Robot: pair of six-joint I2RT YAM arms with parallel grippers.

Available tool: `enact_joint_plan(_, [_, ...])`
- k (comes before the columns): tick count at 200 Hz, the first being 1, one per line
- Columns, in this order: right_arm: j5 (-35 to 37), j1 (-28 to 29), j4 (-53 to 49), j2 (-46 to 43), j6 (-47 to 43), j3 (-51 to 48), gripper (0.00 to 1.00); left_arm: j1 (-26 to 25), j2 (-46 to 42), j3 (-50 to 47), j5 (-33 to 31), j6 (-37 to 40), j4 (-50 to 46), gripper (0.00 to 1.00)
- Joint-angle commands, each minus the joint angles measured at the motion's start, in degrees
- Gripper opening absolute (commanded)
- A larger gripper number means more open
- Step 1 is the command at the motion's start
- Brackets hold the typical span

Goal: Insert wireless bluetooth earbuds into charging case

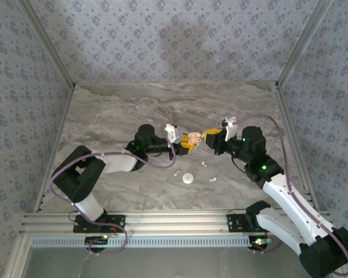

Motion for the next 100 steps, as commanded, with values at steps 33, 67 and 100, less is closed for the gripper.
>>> enact_joint_plan(33, [-0.88,0.43,3.19,2.34,0.13,-0.46,0.2,-0.28,-2.0,1.62,1.76,-1.28,3.7,0.19])
enact_joint_plan(67, [-1.29,0.94,3.55,3.37,0.31,-0.51,0.2,-0.28,-1.93,1.51,1.5,-1.58,3.97,0.19])
enact_joint_plan(100, [-1.69,1.12,2.59,3.55,-0.05,-0.69,0.2,-0.33,-1.84,1.44,0.81,-1.81,4.34,0.19])
